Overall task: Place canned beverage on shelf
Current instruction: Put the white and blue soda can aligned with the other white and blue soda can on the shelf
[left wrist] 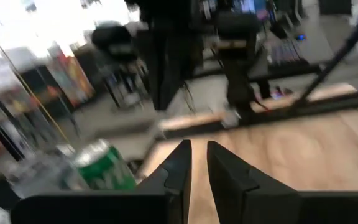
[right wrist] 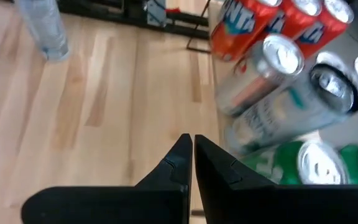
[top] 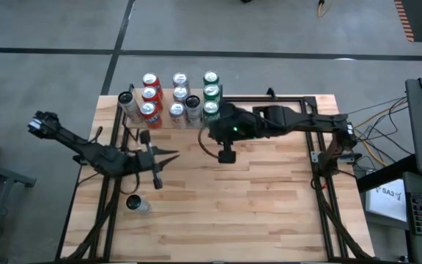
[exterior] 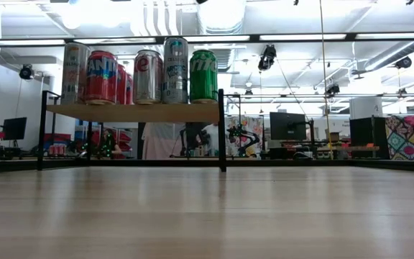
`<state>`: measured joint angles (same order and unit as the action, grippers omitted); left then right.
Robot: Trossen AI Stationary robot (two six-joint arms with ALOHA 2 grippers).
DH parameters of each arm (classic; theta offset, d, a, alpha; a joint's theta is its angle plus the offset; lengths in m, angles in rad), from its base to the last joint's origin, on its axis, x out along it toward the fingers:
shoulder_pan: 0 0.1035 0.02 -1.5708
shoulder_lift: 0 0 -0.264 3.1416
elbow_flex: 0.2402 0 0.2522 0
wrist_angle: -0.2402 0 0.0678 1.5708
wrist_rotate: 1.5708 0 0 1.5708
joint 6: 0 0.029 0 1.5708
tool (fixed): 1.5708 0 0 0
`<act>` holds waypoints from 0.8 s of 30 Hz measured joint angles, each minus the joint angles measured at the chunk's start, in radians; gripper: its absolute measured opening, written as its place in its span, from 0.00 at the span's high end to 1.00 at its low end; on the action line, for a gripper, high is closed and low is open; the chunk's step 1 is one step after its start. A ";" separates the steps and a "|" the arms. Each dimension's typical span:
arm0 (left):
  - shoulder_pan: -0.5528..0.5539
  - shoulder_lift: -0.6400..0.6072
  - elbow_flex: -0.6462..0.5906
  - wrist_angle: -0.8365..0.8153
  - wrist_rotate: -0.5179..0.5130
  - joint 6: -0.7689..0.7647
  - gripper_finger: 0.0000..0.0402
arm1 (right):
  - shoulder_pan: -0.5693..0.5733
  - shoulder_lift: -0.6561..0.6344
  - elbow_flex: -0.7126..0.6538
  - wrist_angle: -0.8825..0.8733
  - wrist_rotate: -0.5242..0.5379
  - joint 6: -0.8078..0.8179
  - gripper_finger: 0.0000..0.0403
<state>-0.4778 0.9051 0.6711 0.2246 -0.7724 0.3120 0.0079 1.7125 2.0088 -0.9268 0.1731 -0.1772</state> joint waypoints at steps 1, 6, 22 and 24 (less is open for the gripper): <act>-0.005 0.014 0.029 -0.066 -0.001 -0.057 0.91 | 0.011 -0.014 -0.028 0.003 0.010 0.007 0.98; -0.017 0.101 0.232 -0.511 0.000 -0.429 0.91 | 0.066 -0.089 -0.181 0.072 0.038 0.041 0.98; -0.093 0.456 0.777 -1.620 0.641 -1.020 0.91 | 0.147 -0.224 -0.406 0.203 0.039 0.108 0.98; -0.127 0.469 0.791 -1.669 0.642 -1.048 0.91 | 0.151 -0.223 -0.409 0.201 0.039 0.110 0.98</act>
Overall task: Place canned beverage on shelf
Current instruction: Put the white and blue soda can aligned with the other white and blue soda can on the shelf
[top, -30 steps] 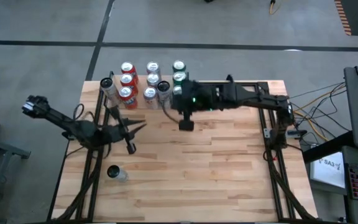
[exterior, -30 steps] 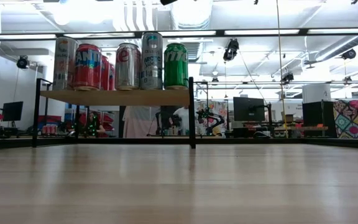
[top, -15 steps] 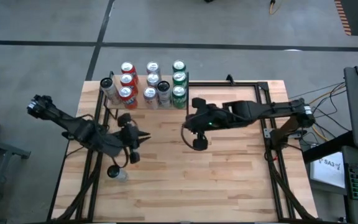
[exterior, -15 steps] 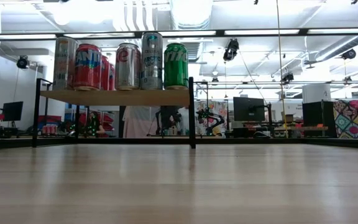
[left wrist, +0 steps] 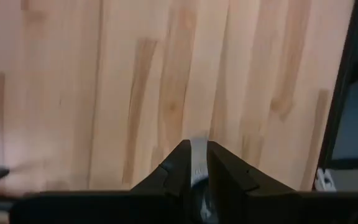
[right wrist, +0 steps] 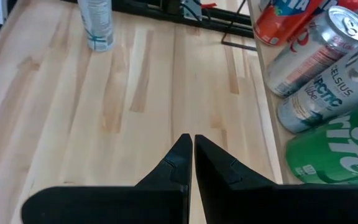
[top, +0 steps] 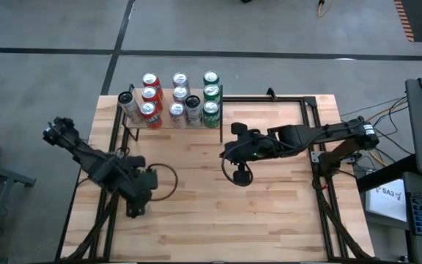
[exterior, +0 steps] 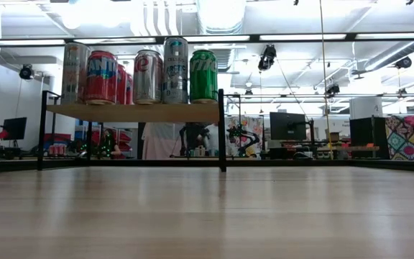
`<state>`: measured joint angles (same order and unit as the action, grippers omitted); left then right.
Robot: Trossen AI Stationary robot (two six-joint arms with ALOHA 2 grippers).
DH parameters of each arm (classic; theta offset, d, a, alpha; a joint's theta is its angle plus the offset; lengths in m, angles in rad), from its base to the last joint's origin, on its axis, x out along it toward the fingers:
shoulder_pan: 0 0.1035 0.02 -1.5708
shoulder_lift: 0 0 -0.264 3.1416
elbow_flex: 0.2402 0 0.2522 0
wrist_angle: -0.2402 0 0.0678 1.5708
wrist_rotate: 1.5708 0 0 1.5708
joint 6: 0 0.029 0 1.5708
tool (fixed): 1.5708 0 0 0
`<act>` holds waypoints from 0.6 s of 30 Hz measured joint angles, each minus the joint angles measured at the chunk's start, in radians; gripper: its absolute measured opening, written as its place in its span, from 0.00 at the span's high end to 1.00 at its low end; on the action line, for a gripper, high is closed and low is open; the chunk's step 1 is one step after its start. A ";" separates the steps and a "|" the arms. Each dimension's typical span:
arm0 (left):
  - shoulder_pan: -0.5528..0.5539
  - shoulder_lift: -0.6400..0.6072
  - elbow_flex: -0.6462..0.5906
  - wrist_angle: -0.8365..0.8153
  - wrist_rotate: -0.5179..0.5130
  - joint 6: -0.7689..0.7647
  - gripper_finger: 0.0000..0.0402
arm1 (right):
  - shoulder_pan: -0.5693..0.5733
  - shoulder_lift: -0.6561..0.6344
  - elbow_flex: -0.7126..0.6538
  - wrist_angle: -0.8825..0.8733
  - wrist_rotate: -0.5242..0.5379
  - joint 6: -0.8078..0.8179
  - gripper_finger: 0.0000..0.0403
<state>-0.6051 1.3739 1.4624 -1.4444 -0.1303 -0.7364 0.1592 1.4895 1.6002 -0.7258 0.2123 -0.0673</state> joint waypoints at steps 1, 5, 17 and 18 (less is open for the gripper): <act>-0.019 0.003 0.003 -0.016 0.000 -0.020 0.91 | 0.003 0.000 0.000 0.000 0.000 0.000 0.98; -0.084 0.006 -0.003 -0.078 -0.020 -0.186 0.90 | 0.014 0.000 0.000 0.000 -0.002 0.008 0.98; -0.245 0.003 -0.018 -0.101 -0.070 -0.418 0.60 | 0.020 -0.001 0.000 0.003 -0.002 0.042 0.98; -0.254 0.003 -0.019 -0.101 -0.070 -0.442 0.56 | 0.020 -0.001 0.000 0.003 -0.002 0.044 0.98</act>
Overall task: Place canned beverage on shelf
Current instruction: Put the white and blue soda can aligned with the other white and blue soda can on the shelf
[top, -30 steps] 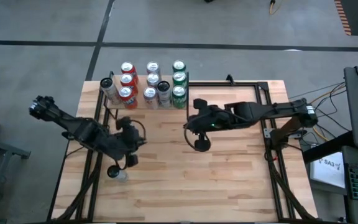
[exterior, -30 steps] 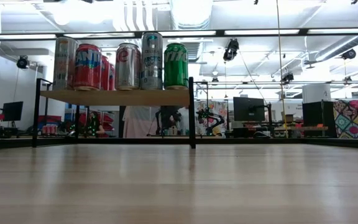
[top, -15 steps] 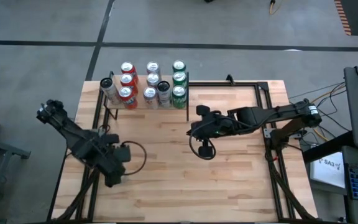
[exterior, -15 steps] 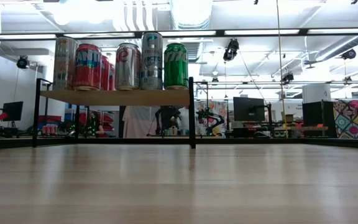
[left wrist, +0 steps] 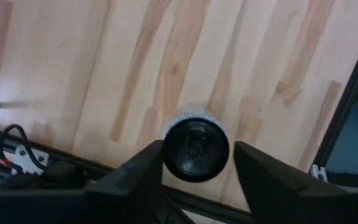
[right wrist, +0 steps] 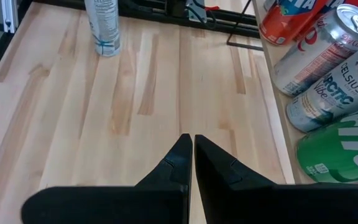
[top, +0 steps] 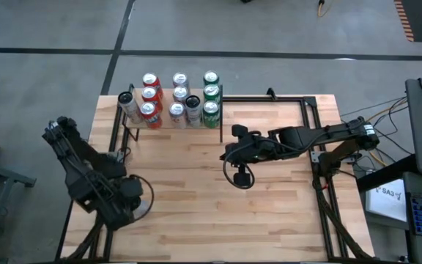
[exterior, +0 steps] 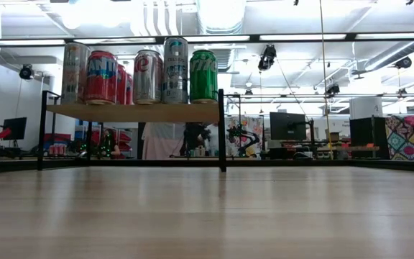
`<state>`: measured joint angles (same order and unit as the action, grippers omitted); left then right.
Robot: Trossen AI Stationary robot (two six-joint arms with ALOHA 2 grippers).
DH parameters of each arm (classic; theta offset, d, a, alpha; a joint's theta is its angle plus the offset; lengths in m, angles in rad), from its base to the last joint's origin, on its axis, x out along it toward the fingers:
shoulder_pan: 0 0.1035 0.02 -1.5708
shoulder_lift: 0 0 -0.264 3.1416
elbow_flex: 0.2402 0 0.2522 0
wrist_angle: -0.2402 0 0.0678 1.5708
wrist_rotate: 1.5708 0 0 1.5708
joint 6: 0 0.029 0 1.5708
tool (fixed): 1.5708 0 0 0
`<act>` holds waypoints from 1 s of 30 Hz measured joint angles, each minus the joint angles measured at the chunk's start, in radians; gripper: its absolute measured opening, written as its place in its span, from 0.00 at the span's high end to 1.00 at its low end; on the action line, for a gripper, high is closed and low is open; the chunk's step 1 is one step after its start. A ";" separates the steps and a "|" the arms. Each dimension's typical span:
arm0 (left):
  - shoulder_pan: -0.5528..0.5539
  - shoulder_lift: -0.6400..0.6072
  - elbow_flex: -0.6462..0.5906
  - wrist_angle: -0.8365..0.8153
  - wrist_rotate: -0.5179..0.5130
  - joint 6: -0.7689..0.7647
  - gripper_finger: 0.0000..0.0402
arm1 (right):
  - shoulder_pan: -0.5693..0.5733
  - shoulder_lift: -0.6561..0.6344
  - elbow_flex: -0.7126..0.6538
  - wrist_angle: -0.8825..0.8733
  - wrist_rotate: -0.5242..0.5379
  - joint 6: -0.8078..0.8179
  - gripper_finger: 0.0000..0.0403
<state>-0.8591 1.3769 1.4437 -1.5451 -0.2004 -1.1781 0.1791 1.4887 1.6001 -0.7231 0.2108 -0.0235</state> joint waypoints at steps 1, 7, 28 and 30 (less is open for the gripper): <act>-0.009 0.000 0.000 0.000 -0.004 -0.021 0.52 | 0.000 0.000 0.000 0.000 0.000 0.000 0.98; -0.064 0.013 -0.004 0.001 -0.065 -0.079 0.30 | 0.000 0.000 0.000 -0.001 -0.005 0.000 0.98; -0.097 0.110 -0.006 -0.026 -0.071 -0.070 0.21 | 0.006 0.001 0.000 -0.004 -0.009 0.023 0.98; -0.097 0.110 -0.006 -0.026 -0.071 -0.074 0.21 | 0.013 0.001 0.000 -0.004 -0.009 0.023 0.98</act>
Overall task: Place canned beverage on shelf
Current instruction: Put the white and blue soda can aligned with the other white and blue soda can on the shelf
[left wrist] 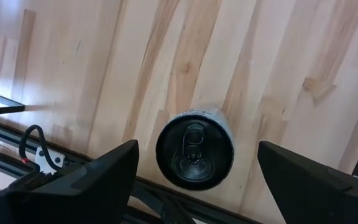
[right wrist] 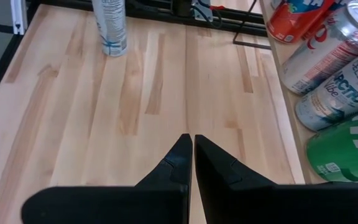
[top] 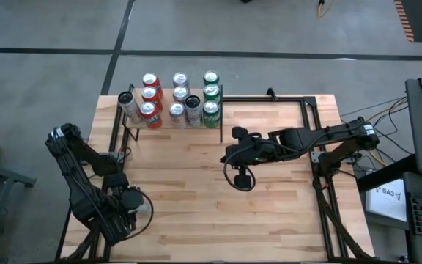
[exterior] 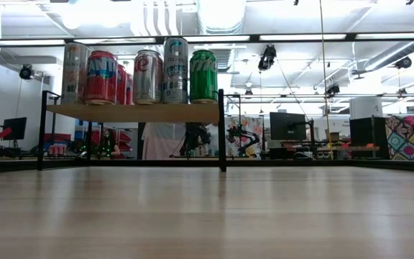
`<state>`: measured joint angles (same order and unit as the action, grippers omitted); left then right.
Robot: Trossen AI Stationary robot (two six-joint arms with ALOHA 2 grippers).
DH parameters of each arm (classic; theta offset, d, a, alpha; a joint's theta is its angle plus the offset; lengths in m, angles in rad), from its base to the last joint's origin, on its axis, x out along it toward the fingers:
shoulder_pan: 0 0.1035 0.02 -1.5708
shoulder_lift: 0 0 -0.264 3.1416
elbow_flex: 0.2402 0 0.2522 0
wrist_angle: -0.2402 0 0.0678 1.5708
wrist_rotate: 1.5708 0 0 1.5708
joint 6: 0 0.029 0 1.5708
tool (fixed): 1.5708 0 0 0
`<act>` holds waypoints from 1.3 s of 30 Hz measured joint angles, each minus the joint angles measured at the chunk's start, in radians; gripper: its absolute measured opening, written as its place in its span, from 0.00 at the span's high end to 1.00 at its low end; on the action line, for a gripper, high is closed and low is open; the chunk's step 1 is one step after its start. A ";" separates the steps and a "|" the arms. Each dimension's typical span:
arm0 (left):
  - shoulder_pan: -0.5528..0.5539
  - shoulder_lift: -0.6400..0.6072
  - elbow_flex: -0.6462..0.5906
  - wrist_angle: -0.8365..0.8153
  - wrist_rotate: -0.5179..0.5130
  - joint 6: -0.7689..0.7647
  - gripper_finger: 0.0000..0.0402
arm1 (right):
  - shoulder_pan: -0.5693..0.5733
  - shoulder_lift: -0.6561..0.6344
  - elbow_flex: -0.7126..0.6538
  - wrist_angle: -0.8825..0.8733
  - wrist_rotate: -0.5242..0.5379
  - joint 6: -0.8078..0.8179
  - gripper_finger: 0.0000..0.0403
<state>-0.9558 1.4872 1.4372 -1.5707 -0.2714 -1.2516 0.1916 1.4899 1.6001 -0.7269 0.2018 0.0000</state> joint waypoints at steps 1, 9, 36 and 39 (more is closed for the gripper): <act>0.000 -0.001 -0.003 0.003 0.000 -0.002 0.21 | 0.004 0.000 0.000 0.000 0.000 0.000 0.98; -0.001 -0.001 -0.063 0.030 0.002 -0.007 0.21 | 0.034 0.000 0.000 0.000 0.000 0.000 0.98; -0.001 -0.002 -0.216 0.156 0.028 -0.007 0.22 | 0.037 0.000 0.000 0.000 0.001 0.019 0.98; -0.001 -0.002 -0.231 0.172 0.028 -0.007 0.22 | 0.037 0.000 0.000 0.000 0.001 0.019 0.98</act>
<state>-0.9569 1.4853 1.2058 -1.3986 -0.2438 -1.2587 0.2291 1.4901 1.6001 -0.7269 0.2028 0.0190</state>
